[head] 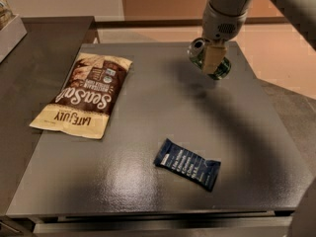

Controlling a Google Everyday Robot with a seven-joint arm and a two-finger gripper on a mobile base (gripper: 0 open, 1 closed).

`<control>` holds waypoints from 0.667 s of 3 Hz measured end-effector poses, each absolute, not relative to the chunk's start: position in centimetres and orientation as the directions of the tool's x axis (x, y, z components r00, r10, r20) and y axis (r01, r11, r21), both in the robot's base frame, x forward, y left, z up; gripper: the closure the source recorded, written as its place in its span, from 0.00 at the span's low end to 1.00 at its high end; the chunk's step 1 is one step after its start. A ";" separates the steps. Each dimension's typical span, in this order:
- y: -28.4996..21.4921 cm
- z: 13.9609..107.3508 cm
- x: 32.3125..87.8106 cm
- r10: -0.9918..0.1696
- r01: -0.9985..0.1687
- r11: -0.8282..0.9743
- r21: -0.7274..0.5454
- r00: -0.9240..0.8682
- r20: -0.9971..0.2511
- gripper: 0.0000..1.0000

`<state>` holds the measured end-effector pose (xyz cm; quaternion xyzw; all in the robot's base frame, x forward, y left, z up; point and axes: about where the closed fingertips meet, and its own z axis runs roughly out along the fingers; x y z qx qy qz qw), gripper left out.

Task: Knock green can over

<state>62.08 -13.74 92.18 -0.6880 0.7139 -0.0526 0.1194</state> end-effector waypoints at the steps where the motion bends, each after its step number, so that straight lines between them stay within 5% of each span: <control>1: -13.2 90.9 61.3 -0.999 -0.974 -0.006 -0.228 0.014 -0.036 1.00; 2: -12.5 89.7 60.6 -0.998 -0.976 -0.057 -0.211 0.056 0.010 0.82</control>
Offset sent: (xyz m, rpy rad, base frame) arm -0.0262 0.0182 -0.0371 -0.1685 0.0607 0.1300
